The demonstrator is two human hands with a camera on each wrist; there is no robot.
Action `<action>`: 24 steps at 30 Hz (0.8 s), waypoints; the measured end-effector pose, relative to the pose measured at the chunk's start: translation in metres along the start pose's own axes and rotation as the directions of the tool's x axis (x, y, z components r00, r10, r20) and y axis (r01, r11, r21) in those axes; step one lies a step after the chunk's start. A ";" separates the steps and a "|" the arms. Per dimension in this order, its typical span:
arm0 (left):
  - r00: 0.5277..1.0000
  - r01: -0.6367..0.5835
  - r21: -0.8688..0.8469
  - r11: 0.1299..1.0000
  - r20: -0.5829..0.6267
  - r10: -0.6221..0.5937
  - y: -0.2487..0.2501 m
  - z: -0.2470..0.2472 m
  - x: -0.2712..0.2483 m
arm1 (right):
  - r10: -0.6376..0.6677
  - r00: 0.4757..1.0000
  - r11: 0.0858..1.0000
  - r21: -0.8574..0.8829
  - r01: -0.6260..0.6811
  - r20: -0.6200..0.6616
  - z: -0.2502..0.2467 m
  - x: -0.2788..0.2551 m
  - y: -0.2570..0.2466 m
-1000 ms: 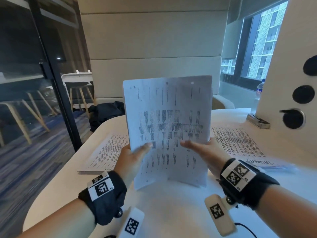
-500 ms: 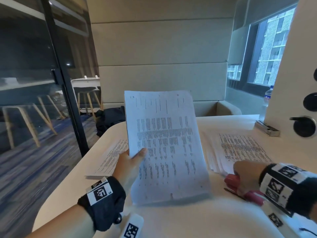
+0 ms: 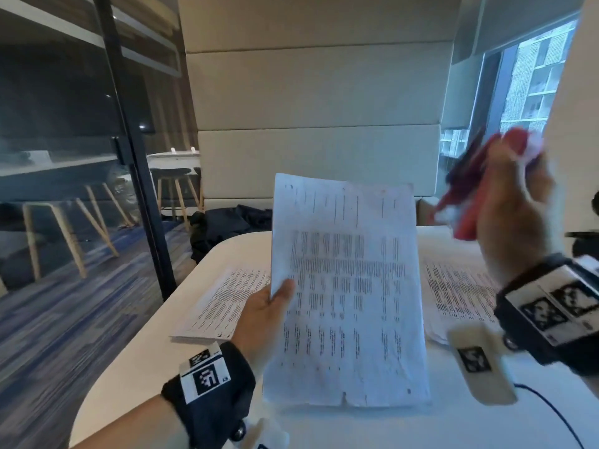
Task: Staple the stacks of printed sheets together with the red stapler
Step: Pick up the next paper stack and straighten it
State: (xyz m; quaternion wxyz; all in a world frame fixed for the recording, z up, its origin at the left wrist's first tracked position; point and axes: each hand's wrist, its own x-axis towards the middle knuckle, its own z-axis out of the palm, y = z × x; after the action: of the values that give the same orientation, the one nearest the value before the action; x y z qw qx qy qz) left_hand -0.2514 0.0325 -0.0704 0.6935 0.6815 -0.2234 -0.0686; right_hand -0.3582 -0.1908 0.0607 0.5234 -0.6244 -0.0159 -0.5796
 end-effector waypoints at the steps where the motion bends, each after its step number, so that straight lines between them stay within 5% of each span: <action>1: 1.000 -0.018 0.013 1.000 0.018 0.017 0.002 0.004 -0.003 | -0.138 0.990 0.987 0.074 0.140 -0.030 0.011 0.003 -0.010; 3: 0.999 -0.033 0.019 0.999 0.042 0.032 0.007 0.013 -0.008 | -0.311 0.950 0.941 0.127 0.313 -0.040 0.030 0.012 -0.016; 5: 0.995 -0.026 -0.001 1.000 0.092 0.026 0.010 0.021 -0.013 | -0.332 0.943 0.935 0.117 0.334 -0.037 0.049 0.017 -0.016; 11: 0.981 -0.008 -0.046 0.999 0.194 0.017 0.023 0.037 -0.025 | -0.088 0.996 0.990 0.107 0.087 0.003 0.080 0.003 -0.003; 18: 0.985 -0.117 0.129 0.985 0.145 0.098 0.025 0.049 -0.030 | -0.020 0.999 0.997 0.080 0.016 0.048 0.101 -0.006 -0.005; 24: 0.991 -0.034 0.077 0.996 0.132 0.023 0.025 0.047 -0.028 | 0.026 0.986 0.999 0.037 -0.032 0.167 0.100 -0.005 -0.011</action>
State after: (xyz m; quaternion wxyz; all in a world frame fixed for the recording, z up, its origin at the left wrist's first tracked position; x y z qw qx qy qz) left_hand -0.3010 0.0025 -0.0537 0.6508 0.6991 -0.2808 -0.0945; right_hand -0.2962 -0.1151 0.0860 0.5409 -0.6601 -0.0619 -0.5175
